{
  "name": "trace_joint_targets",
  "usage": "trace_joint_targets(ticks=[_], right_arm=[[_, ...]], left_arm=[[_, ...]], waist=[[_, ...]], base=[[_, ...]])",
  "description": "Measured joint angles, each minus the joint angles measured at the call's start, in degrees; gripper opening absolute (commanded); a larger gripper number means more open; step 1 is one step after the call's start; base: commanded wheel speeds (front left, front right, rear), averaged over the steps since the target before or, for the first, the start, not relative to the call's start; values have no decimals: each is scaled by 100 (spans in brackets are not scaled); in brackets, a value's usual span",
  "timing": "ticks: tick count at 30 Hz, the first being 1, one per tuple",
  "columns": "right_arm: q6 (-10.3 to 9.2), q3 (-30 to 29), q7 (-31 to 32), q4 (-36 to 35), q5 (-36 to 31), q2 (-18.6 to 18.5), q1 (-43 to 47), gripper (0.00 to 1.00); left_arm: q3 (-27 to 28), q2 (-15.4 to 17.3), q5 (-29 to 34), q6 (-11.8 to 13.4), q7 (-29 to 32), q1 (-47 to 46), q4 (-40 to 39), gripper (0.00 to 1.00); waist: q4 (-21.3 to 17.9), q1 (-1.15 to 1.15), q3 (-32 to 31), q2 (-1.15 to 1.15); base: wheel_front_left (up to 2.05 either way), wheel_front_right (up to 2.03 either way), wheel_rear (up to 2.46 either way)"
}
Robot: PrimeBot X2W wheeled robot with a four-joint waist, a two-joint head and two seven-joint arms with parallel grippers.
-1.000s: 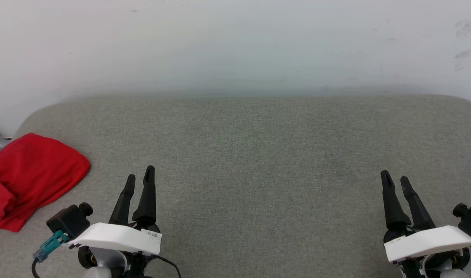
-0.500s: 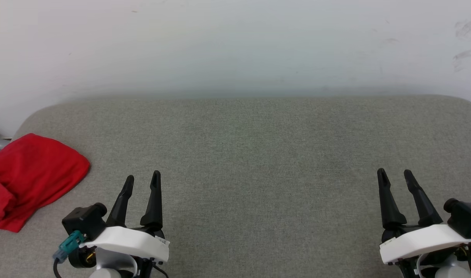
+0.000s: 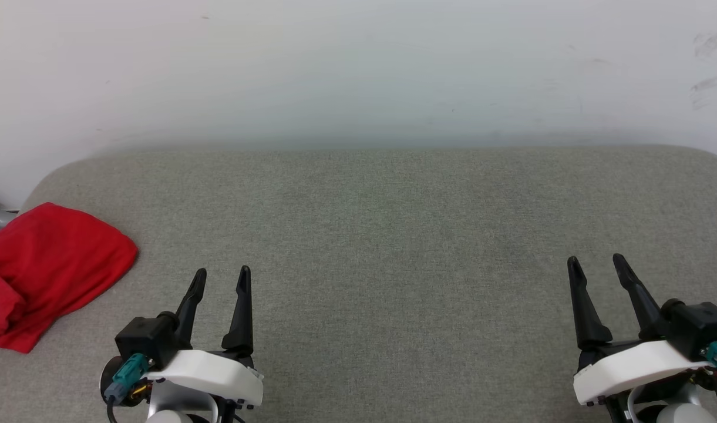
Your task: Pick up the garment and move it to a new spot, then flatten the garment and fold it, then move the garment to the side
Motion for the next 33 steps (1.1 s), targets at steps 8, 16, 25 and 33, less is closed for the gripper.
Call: trace_joint_targets(ticks=[8,16,25,33], right_arm=[[0,-5,59,-68,-357,29,35,100],[0,-38,100,-119,-667,64,66,100],[0,-70,119,-187,-883,91,128,100],[0,-85,87,-236,-1048,103,141,100]], left_arm=[[-59,18,417,1,-100,1,16,100],[-90,26,710,-4,-194,1,70,100],[-100,25,904,-89,-294,1,144,100],[-77,22,982,-162,-364,-2,243,100]], waist=[[9,0,-2,0],[12,0,-11,0],[13,0,-24,0],[42,0,-40,0]], base=[[0,0,0],[0,0,0],[0,0,0],[0,0,0]])
